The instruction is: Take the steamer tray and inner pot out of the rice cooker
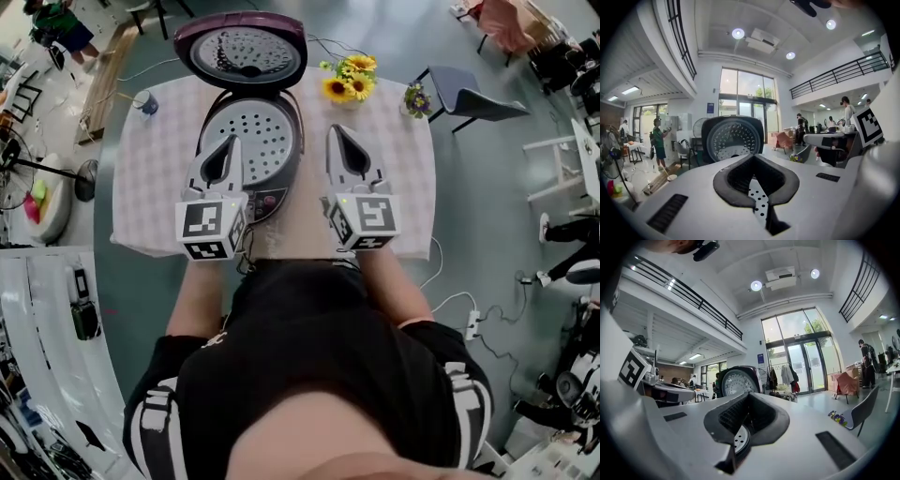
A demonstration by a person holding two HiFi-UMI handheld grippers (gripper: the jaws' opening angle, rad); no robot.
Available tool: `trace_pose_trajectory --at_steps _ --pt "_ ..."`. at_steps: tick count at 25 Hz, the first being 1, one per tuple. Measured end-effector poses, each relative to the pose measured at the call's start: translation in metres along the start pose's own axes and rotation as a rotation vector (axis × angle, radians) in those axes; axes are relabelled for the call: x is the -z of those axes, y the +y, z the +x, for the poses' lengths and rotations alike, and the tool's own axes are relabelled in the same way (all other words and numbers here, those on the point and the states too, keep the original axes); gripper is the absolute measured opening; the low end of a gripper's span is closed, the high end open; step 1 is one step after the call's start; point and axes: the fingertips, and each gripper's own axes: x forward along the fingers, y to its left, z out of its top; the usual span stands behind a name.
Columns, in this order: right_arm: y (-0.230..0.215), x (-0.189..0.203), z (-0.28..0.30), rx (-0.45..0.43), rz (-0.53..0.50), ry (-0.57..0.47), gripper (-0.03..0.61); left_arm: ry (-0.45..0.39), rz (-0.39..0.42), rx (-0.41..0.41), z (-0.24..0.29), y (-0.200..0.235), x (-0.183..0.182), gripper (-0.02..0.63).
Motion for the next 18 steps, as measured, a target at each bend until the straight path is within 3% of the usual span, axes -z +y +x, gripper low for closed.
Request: trace_pose_trajectory --at_steps 3,4,5,6,10,18 --pt "0.010 0.002 0.011 -0.008 0.021 0.000 -0.002 0.023 -0.034 0.035 0.002 0.015 0.005 0.009" --pt "0.014 0.004 0.017 -0.035 0.046 0.011 0.013 0.035 -0.047 0.064 0.004 0.016 0.007 0.051" --pt "0.019 0.008 0.022 -0.066 0.073 0.030 0.162 0.052 -0.060 0.096 0.005 0.017 0.011 0.169" --pt "0.022 0.013 0.027 -0.089 0.093 0.053 0.211 0.072 -0.067 0.120 0.007 0.018 0.015 0.245" --pt "0.027 0.027 0.043 -0.097 0.088 0.110 0.222 0.142 -0.018 0.092 0.014 0.037 0.033 0.276" --pt "0.038 0.053 0.061 -0.111 0.057 0.216 0.222 0.239 -0.069 0.005 0.017 0.079 0.060 0.276"
